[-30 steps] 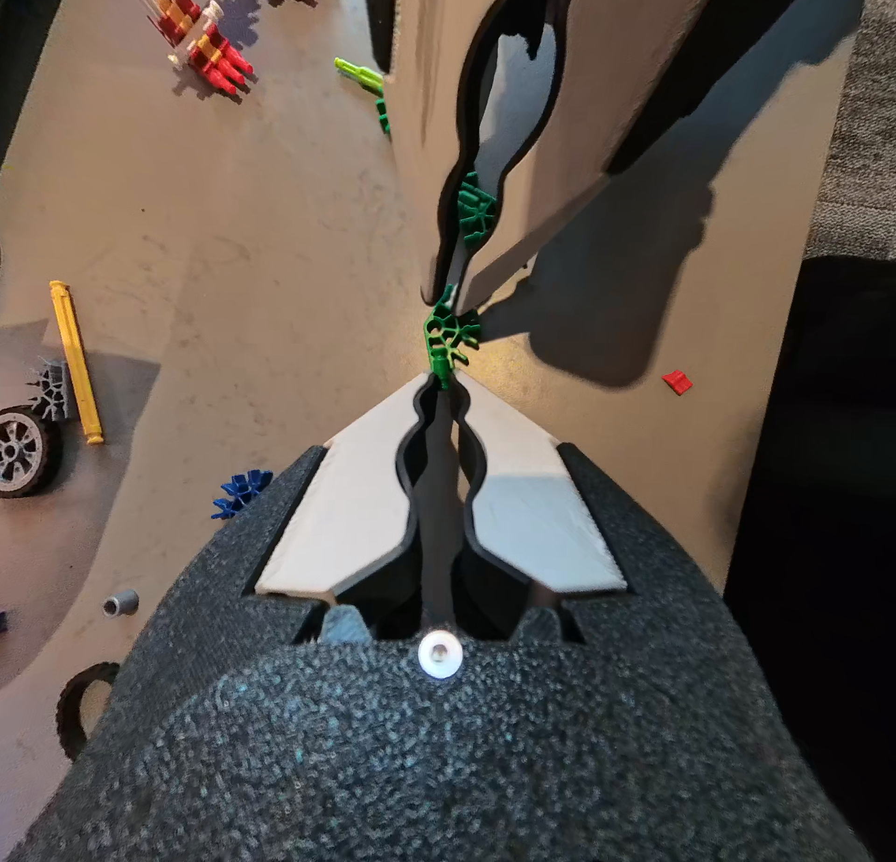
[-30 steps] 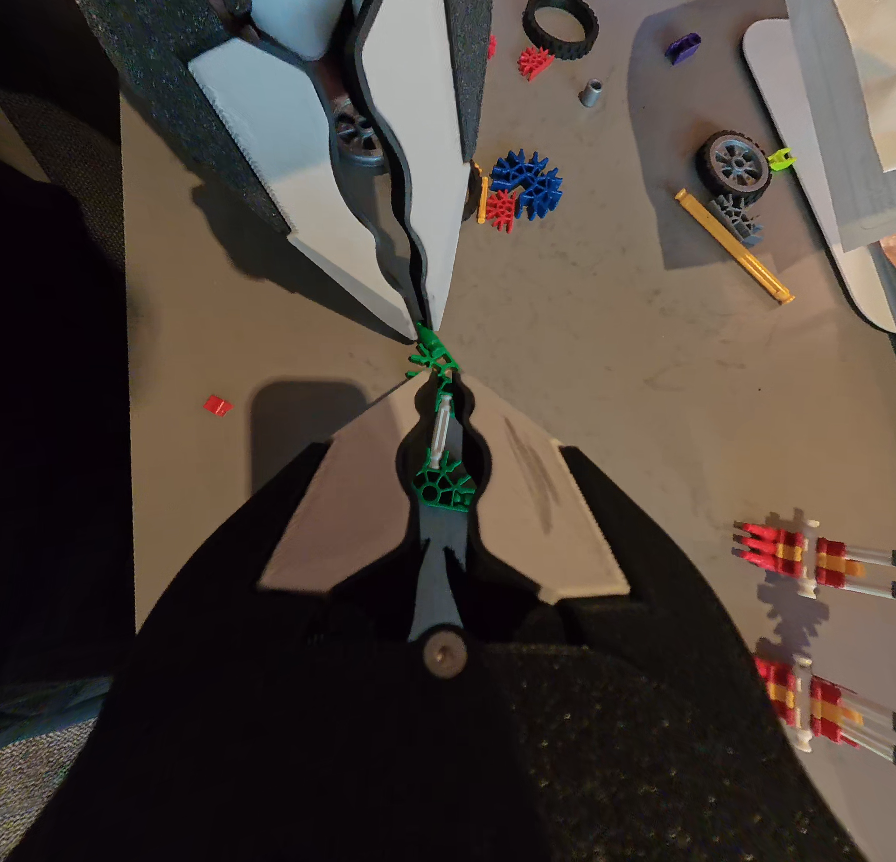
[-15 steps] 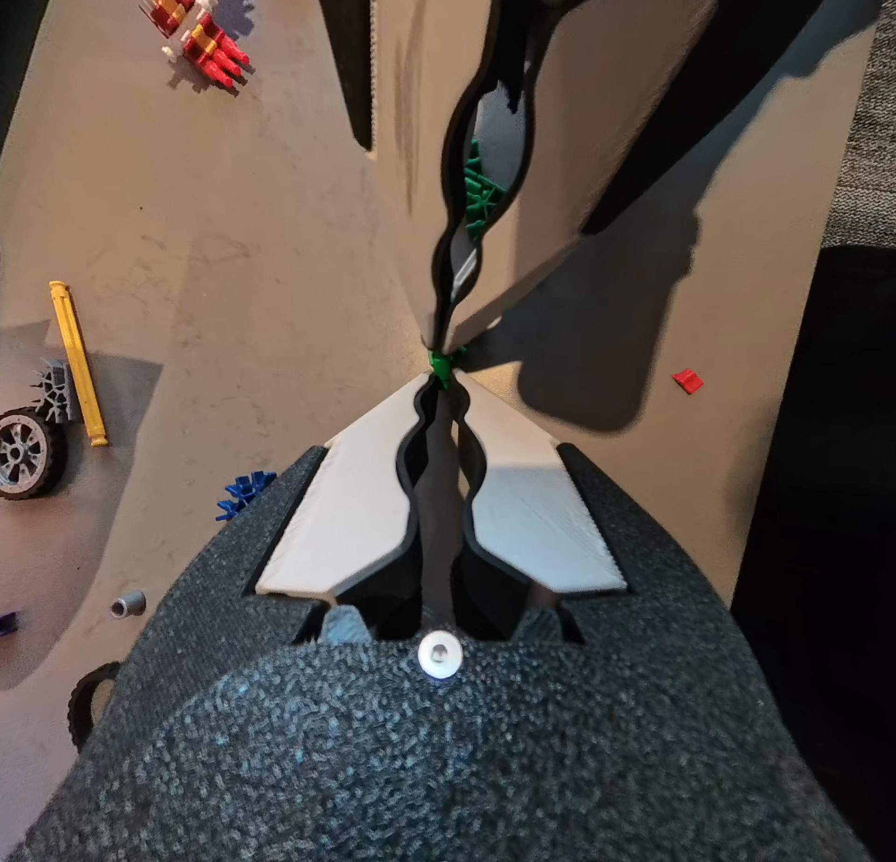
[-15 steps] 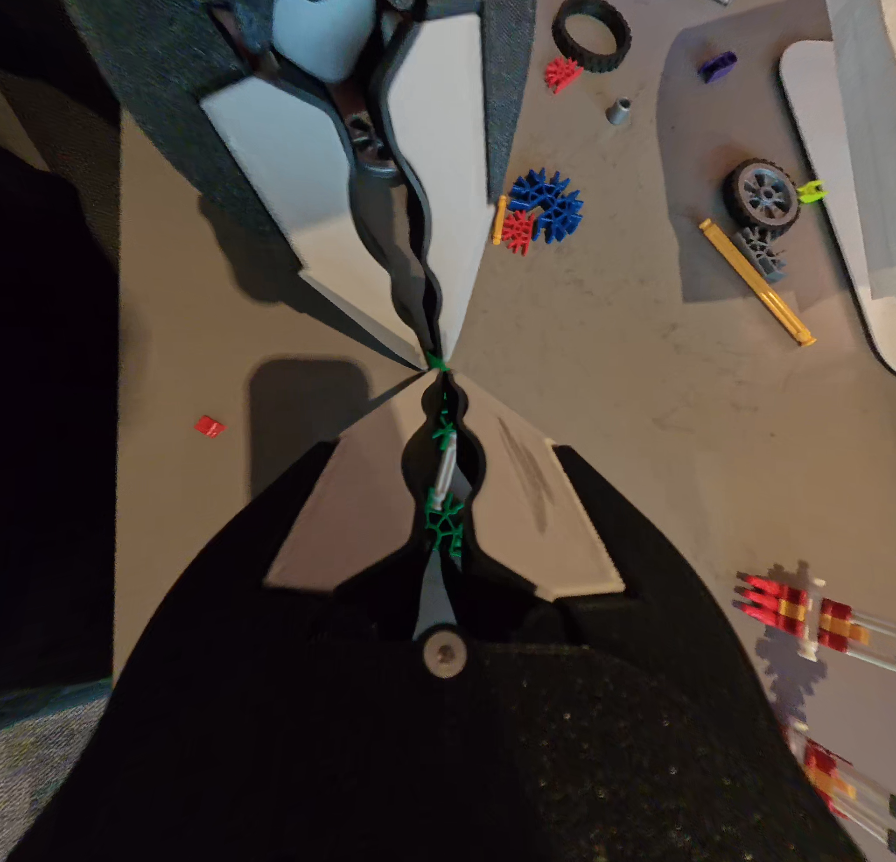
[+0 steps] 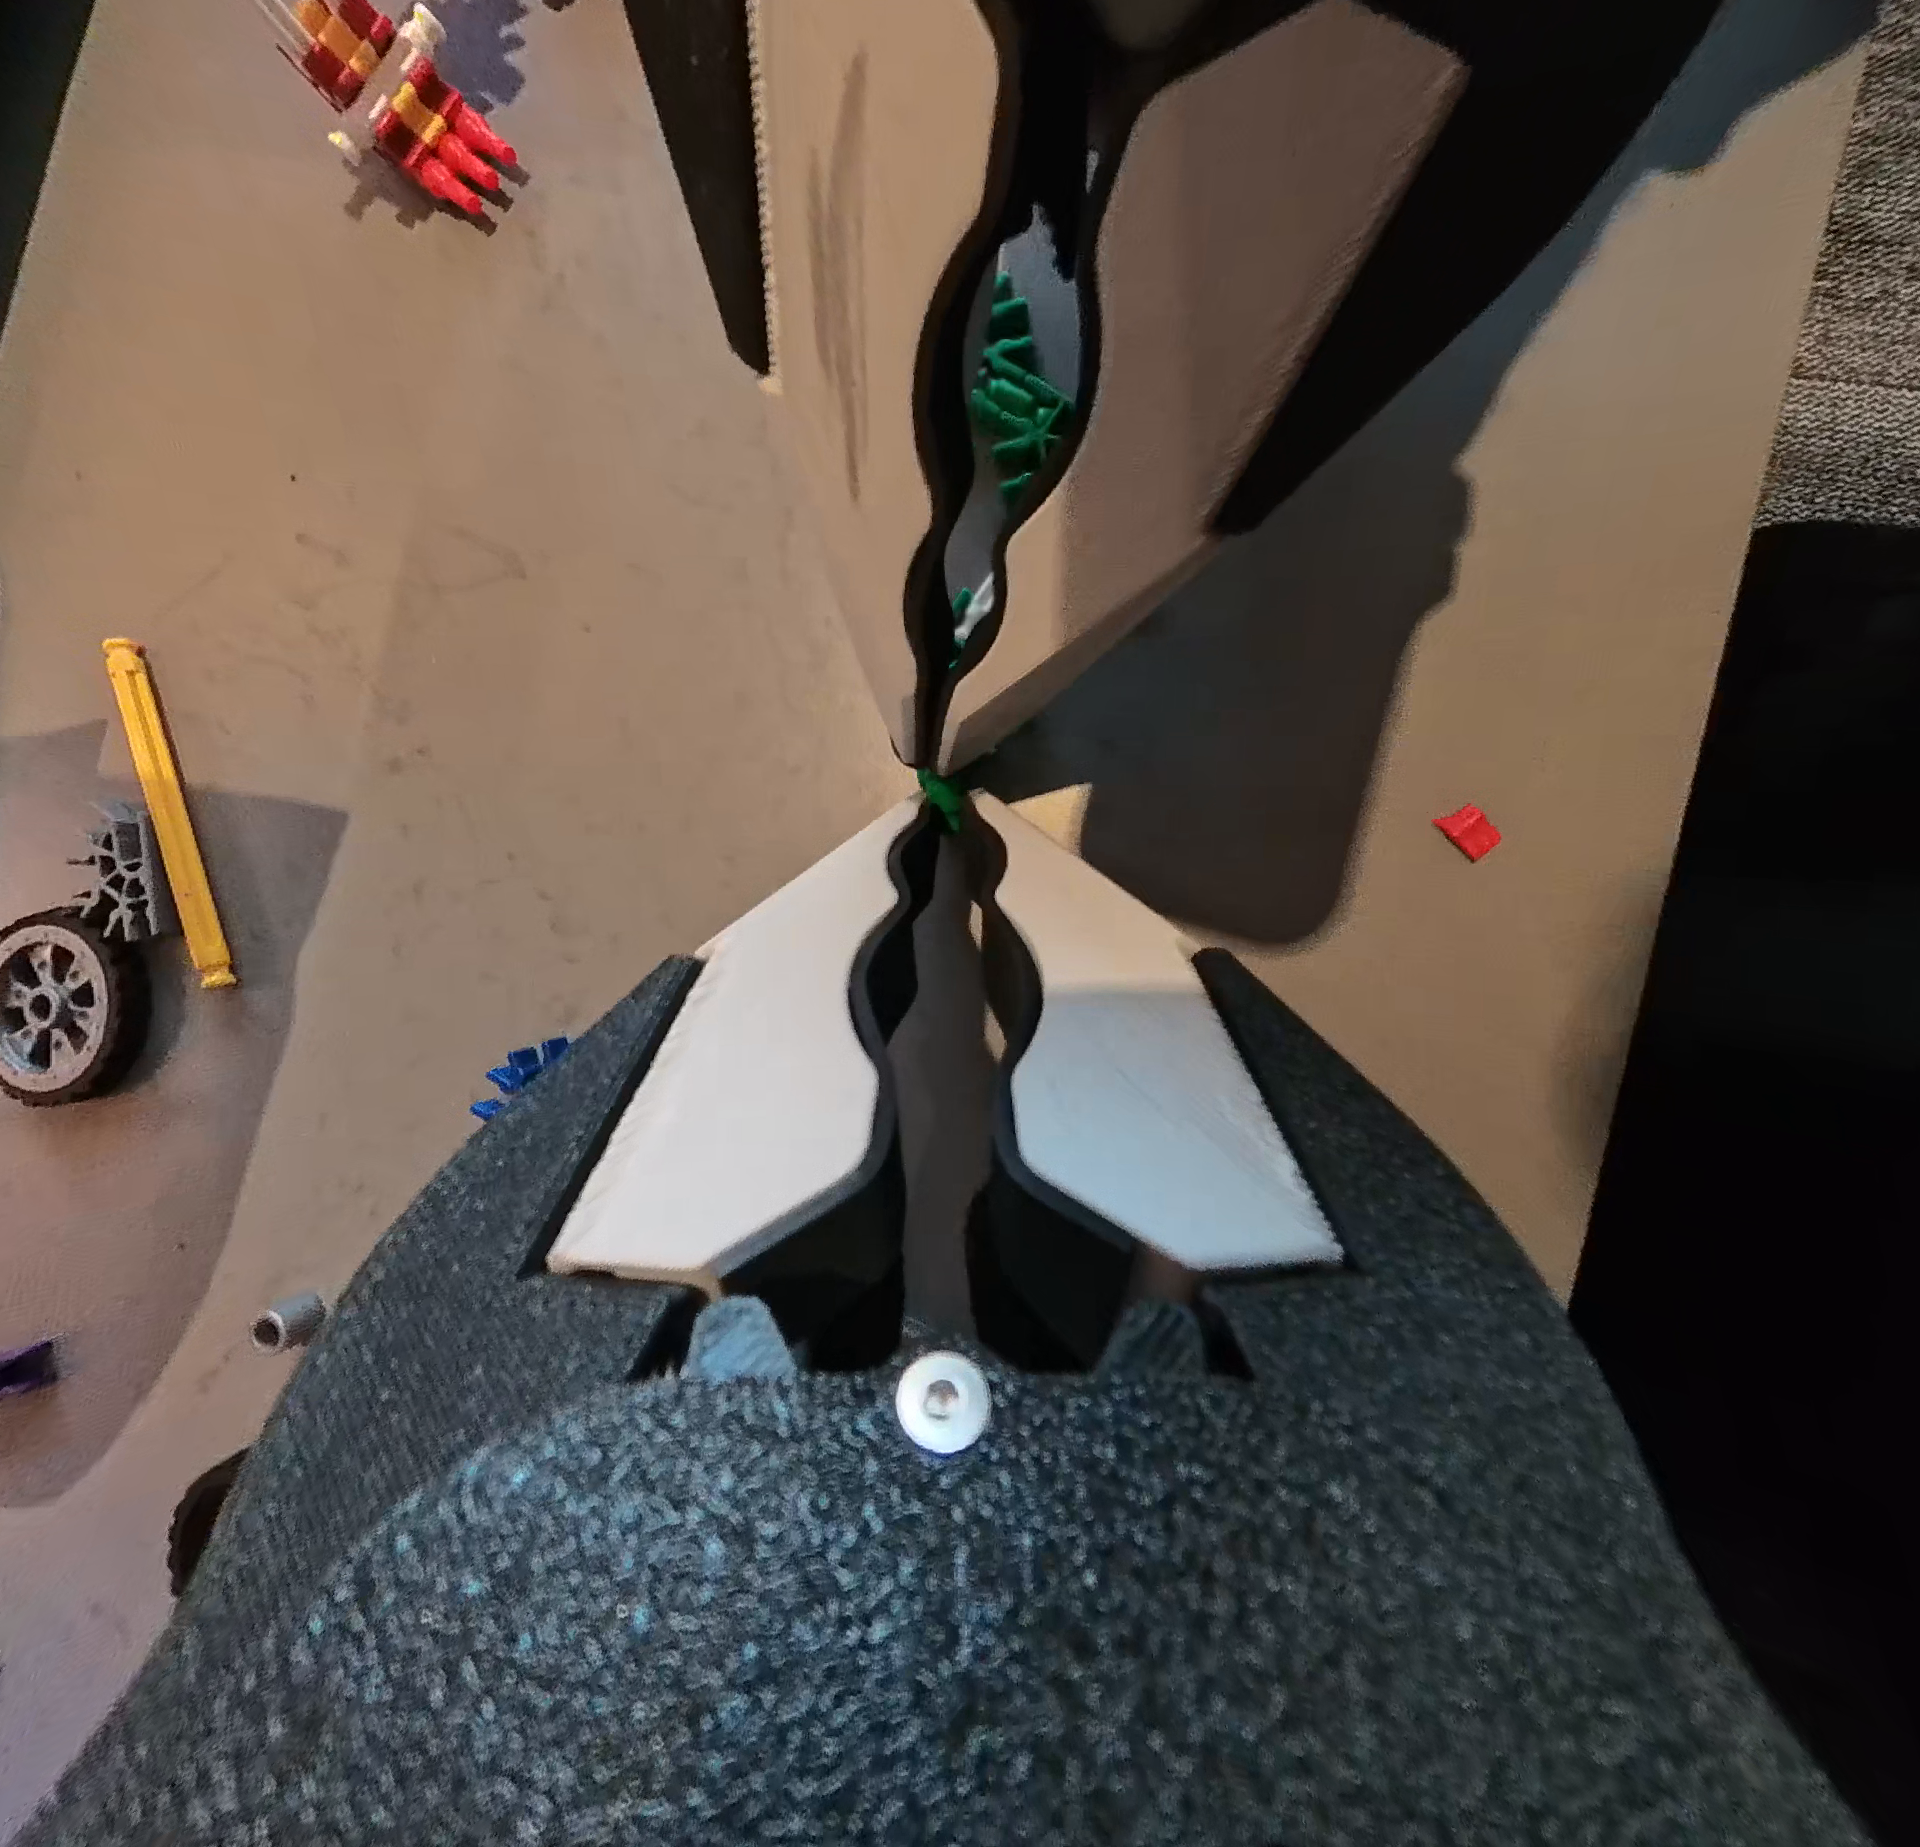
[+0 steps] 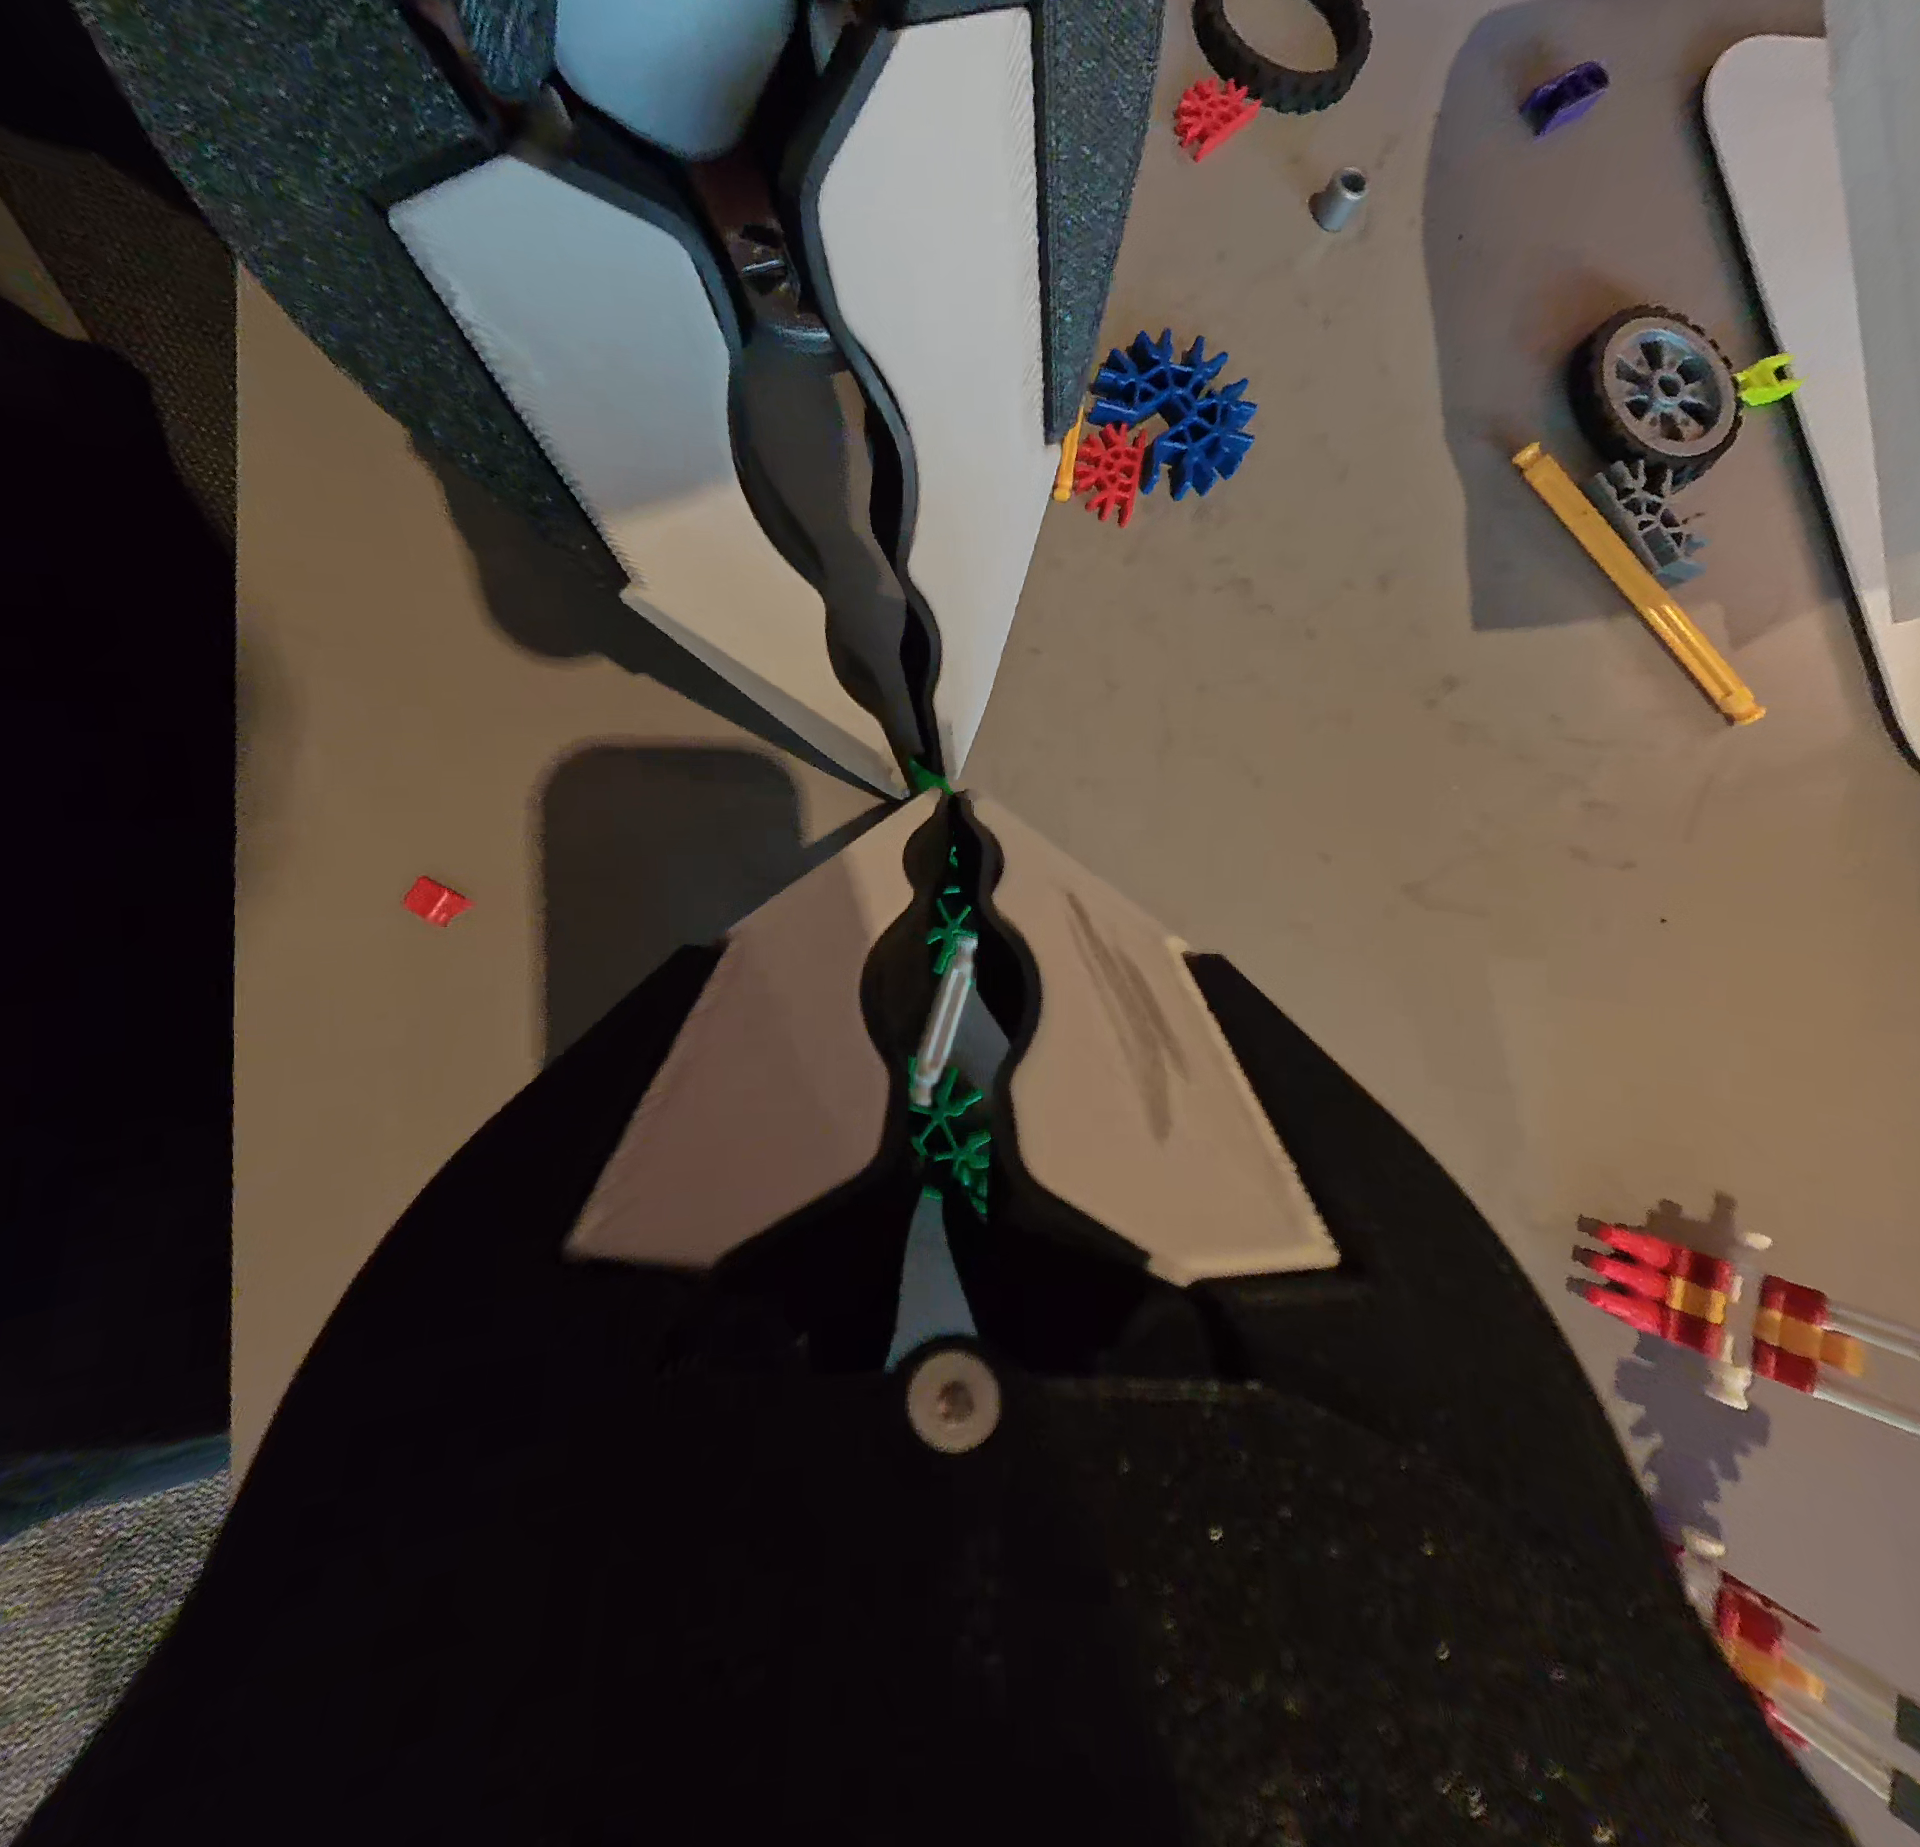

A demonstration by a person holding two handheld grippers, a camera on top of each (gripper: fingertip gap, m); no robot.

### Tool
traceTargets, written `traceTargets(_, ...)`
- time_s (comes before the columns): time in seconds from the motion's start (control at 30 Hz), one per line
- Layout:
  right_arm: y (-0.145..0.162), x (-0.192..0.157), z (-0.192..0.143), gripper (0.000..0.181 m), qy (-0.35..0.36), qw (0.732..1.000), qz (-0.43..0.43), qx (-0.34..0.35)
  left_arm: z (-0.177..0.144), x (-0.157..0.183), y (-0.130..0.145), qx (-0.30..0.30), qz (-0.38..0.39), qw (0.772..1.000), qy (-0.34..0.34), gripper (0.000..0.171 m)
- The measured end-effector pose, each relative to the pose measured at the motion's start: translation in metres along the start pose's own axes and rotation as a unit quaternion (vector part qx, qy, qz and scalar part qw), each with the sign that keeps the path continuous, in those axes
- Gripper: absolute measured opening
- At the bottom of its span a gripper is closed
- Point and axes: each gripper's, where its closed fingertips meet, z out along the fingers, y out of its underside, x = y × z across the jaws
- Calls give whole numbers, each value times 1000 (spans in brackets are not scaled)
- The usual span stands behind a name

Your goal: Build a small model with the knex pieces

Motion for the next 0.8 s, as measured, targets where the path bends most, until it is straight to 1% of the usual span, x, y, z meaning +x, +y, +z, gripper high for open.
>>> traceTargets(0.3, 3, 2, -2, 0, -15, 999, 38, 32, -1, -1, -5, 3, 8, 1000, -1, 2)
traceTargets(0.4, 4, 2, -3, 0, -19, 998, 47, 38, -1, -1, -7, 4, 11, 1000, -1, 2)
traceTargets(0.43, 8, 2, -2, 0, -21, 998, 48, 30, -1, -1, -8, 7, 12, 1000, -1, 0)
traceTargets(0.53, 9, 1, -2, 0, -29, 997, 57, 42, 0, -1, -10, 4, 19, 1000, -3, 0)
traceTargets(0.8, 10, 0, -2, 0, -26, 999, 35, 5, 2, 0, -12, -2, 25, 1000, 6, 0)
